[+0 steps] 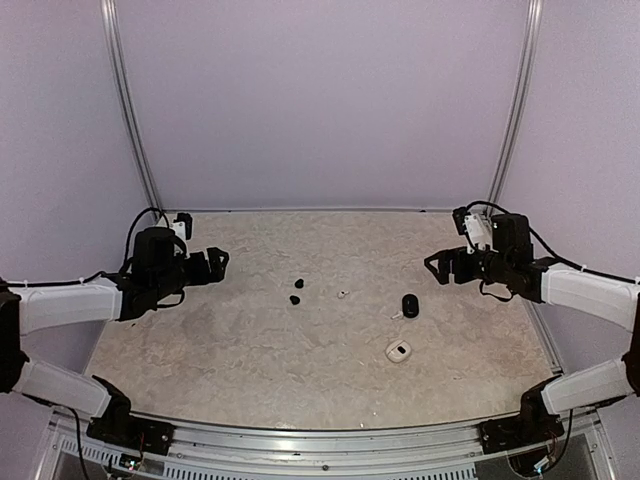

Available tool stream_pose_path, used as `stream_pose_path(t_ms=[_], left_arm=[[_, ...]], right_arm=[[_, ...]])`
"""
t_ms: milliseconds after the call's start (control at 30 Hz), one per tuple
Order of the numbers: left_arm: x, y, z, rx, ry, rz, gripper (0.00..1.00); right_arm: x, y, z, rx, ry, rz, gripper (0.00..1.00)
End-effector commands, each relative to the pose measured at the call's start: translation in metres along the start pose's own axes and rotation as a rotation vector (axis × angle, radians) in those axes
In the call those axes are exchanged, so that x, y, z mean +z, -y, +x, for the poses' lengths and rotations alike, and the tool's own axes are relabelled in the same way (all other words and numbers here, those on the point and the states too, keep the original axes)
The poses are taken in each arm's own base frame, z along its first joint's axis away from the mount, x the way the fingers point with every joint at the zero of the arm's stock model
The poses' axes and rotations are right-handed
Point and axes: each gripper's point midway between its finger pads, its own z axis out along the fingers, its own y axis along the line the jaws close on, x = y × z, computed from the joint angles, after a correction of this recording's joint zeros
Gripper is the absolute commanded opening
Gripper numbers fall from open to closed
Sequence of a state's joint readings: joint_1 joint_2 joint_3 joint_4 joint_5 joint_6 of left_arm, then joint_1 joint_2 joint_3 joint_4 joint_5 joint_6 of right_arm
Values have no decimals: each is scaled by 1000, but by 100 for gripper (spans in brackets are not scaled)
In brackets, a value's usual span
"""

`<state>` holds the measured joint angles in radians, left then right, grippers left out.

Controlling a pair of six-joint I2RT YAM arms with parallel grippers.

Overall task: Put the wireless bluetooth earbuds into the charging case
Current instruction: Pick up the charging case from the center of the board.

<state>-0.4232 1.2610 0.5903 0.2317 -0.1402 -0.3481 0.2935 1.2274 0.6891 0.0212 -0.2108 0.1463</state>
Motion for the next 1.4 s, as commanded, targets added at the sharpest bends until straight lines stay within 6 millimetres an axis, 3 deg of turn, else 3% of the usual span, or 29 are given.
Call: stream_pose_path(t_ms=[0, 233, 633, 967, 1367], left_arm=[[2, 19, -23, -50, 56, 48, 99], [2, 37, -28, -49, 60, 101, 99], [6, 61, -14, -29, 36, 149, 99], [8, 58, -15, -28, 43, 130, 99], [13, 57, -11, -27, 39, 127, 99]], right_arm=[[6, -20, -12, 20, 10, -53, 99], [19, -39, 18, 12, -96, -41, 94], [47, -58, 57, 41, -214, -54, 83], [61, -41, 82, 19, -304, 79, 65], [72, -37, 105, 30, -352, 88, 58]])
